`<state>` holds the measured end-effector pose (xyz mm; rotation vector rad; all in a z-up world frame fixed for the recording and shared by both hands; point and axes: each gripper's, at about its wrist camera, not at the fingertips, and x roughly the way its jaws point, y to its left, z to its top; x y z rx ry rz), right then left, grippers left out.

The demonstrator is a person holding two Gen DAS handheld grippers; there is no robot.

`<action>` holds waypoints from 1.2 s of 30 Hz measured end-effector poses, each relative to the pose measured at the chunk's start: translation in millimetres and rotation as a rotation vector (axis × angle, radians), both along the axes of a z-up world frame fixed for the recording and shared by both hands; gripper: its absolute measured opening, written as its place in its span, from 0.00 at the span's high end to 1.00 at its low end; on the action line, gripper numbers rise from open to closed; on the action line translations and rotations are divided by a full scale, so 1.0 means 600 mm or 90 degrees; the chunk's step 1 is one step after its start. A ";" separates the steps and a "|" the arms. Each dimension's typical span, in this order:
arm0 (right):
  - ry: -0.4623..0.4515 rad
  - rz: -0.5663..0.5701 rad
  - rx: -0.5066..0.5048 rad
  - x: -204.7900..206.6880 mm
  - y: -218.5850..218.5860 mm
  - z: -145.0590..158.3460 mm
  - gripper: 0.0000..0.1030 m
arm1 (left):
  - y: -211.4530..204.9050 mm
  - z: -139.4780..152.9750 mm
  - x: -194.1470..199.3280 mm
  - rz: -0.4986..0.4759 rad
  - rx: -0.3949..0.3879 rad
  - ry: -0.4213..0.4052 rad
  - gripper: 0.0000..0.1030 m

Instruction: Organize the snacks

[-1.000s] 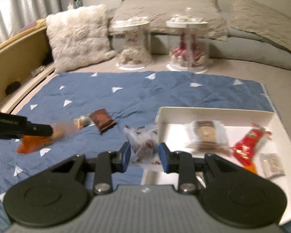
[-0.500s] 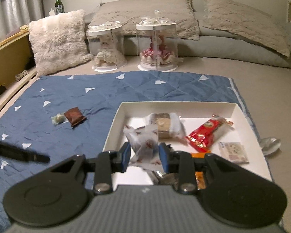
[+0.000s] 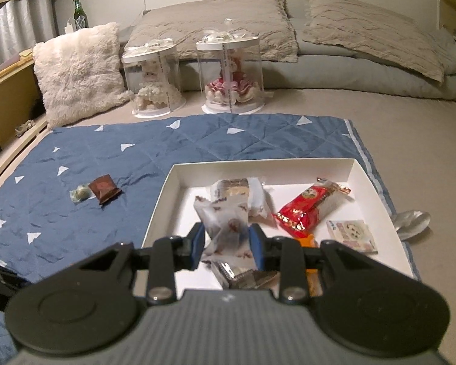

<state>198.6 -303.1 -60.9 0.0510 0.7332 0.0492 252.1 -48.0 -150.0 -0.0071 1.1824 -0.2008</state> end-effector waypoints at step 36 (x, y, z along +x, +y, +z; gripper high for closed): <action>0.015 -0.156 -0.030 -0.021 -0.168 -0.051 0.63 | -0.193 0.041 0.056 0.200 -0.266 -0.047 0.66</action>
